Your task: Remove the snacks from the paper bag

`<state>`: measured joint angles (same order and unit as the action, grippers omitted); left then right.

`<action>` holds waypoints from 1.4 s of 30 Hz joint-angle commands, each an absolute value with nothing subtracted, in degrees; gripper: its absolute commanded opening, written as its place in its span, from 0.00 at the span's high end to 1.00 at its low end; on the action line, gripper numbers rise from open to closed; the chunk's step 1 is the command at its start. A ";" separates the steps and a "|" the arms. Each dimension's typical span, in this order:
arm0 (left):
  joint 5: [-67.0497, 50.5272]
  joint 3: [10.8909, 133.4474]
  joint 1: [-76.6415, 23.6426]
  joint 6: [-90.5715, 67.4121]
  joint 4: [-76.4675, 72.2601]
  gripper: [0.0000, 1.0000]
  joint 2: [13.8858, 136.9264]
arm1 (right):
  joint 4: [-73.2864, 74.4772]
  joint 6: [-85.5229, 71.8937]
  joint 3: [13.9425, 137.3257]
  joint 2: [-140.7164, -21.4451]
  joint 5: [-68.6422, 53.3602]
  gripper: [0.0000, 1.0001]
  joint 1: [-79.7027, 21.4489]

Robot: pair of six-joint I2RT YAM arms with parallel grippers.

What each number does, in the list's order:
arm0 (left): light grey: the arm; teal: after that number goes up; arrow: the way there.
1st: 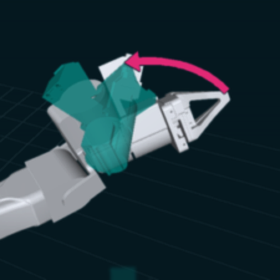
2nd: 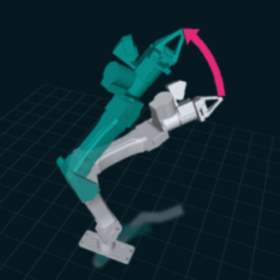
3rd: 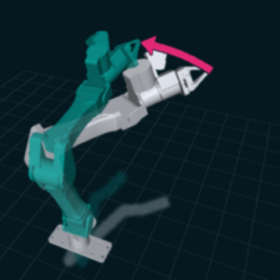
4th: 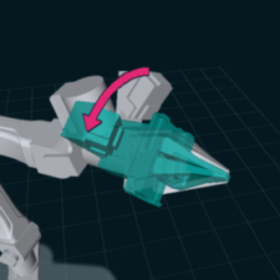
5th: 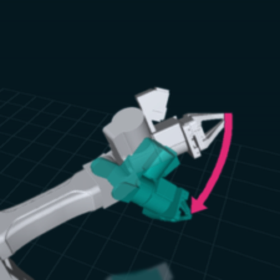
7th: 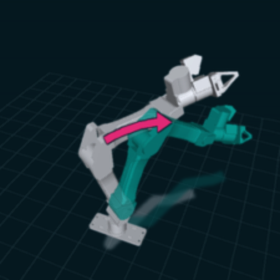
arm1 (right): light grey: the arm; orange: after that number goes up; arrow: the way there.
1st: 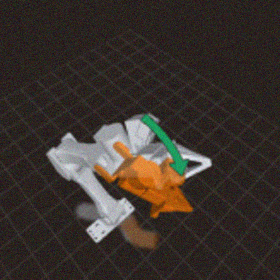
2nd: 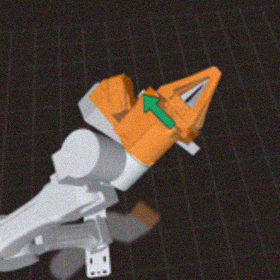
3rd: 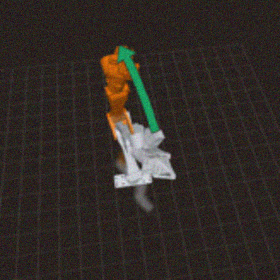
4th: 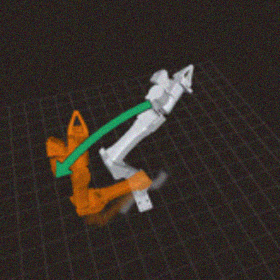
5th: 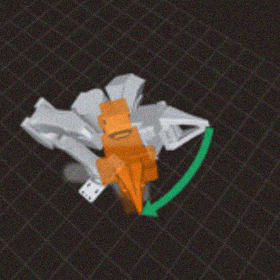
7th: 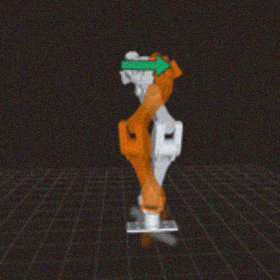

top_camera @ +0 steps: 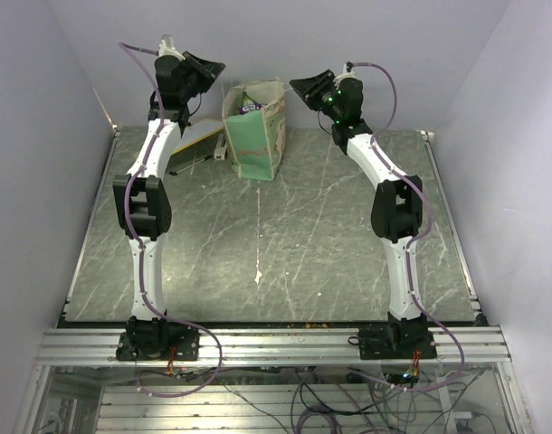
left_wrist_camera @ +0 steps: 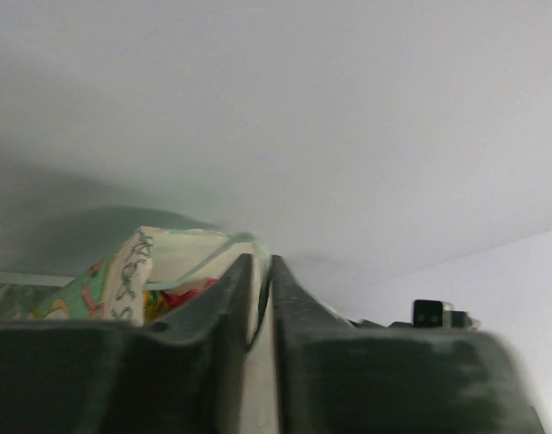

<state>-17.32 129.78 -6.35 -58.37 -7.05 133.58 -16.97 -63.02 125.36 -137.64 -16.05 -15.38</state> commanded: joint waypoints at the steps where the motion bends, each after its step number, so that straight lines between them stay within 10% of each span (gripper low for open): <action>1: -21.23 132.96 -6.55 -60.08 -9.70 0.90 133.14 | -13.91 -64.07 125.14 -135.30 -14.53 0.91 -13.81; 22: -31.03 105.05 -12.82 -63.31 -7.55 0.93 105.84 | 3.07 -51.14 94.15 -98.07 -21.35 1.00 -11.67; 42: -25.08 77.70 -3.27 -46.53 27.96 0.93 66.65 | 18.83 -51.15 82.88 -82.68 -14.31 1.00 -37.17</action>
<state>-27.70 77.38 -3.40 -51.70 20.82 70.74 21.28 -49.30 83.79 -85.93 -16.38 -37.19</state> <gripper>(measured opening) 0.072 0.018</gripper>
